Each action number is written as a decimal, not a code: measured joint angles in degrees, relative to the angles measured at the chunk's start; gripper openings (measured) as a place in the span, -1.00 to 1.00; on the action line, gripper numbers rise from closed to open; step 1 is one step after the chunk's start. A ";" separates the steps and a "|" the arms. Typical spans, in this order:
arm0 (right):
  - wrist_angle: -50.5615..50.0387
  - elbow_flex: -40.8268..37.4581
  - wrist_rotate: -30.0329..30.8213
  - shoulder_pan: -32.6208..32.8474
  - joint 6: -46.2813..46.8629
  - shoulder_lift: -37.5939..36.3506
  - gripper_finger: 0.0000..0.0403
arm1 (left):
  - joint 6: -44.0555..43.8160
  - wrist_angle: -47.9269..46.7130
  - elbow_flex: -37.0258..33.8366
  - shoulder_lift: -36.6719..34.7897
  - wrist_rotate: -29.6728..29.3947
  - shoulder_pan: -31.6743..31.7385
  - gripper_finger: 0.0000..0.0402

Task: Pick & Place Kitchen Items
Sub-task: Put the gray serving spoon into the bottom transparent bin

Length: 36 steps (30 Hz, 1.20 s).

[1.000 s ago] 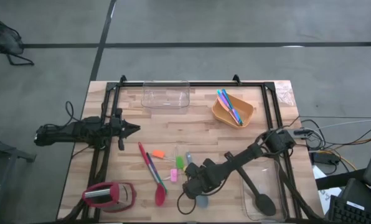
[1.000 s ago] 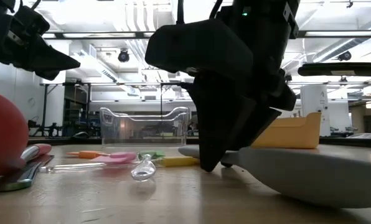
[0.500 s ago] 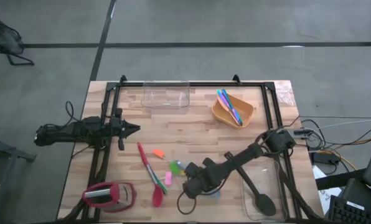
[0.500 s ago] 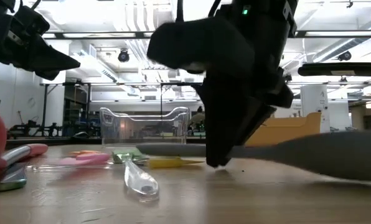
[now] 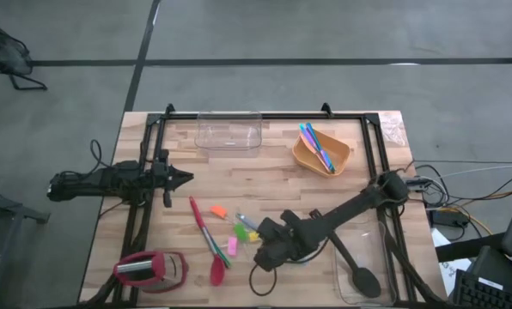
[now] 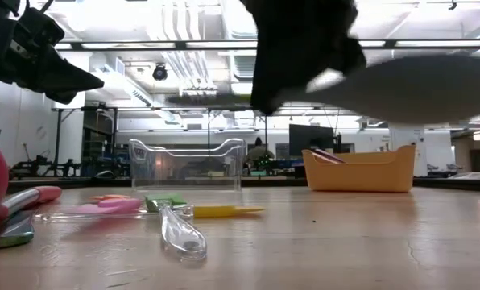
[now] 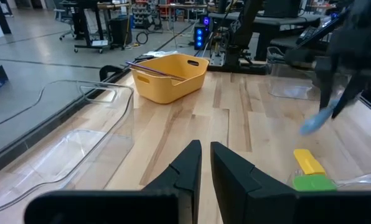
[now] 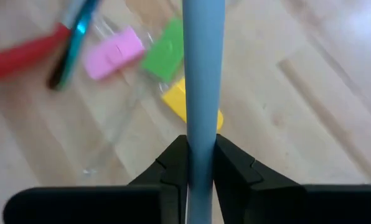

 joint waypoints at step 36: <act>-42.20 -8.75 6.10 27.56 50.26 -13.27 -0.73 | 0.00 0.04 -0.02 0.00 0.00 0.01 -0.78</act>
